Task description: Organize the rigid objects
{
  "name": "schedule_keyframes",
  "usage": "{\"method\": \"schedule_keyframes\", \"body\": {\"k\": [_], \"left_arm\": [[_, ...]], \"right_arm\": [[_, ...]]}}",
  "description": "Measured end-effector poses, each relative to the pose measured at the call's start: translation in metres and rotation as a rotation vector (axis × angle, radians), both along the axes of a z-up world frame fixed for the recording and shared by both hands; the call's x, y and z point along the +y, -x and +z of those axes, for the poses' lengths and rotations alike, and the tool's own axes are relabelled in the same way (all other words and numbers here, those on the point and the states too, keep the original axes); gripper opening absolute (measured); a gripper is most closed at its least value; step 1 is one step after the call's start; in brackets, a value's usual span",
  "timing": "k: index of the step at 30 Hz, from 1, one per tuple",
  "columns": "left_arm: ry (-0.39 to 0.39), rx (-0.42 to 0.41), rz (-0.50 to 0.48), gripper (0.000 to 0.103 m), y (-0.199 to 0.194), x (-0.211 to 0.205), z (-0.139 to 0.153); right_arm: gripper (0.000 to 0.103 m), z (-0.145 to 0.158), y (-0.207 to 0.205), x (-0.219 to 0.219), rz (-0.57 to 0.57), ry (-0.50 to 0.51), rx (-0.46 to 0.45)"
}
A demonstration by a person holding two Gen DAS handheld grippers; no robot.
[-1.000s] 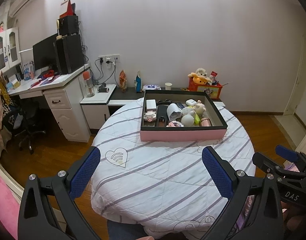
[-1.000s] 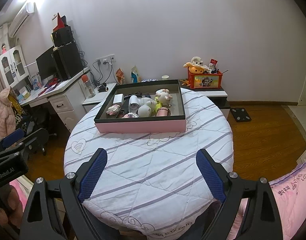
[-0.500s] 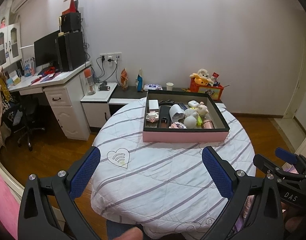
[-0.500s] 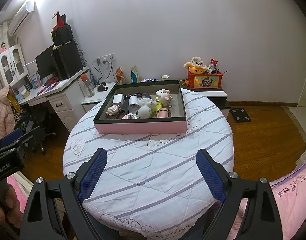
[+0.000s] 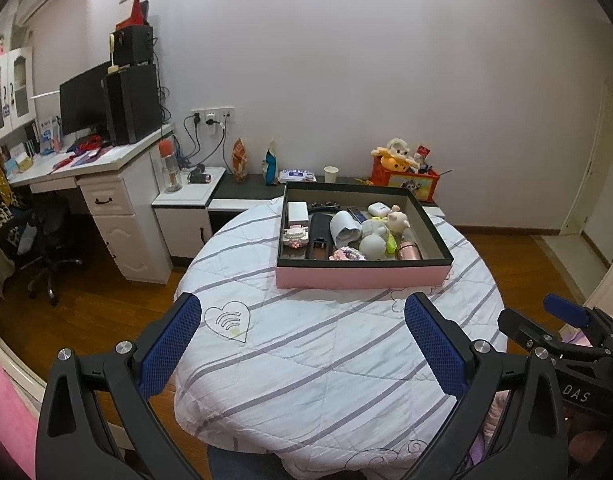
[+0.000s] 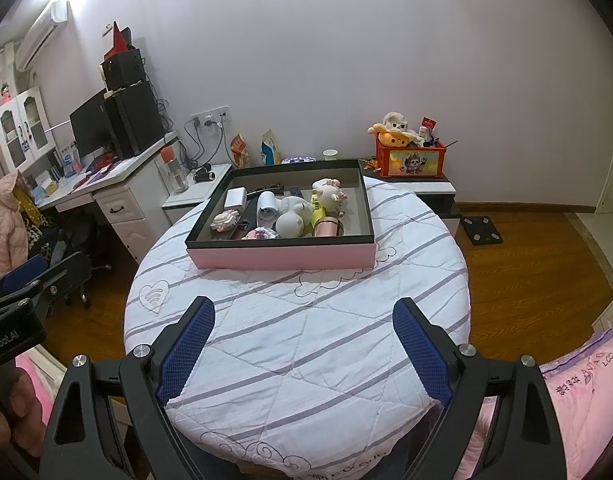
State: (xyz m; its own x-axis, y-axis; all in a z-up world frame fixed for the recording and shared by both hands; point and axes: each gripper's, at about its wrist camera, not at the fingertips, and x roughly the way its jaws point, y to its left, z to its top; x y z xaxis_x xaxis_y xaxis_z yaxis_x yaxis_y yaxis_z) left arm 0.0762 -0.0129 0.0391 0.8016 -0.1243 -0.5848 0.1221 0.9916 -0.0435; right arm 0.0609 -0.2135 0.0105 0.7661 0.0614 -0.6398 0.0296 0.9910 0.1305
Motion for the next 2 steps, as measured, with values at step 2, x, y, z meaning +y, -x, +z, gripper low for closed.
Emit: {"method": "schedule_keyframes", "body": {"k": [2], "left_arm": [[-0.002, -0.001, 0.001, 0.103, -0.0011, -0.0002, -0.0002]], "right_arm": [[0.092, -0.0010, -0.0021, -0.0009, -0.003, -0.002, 0.002]]}}
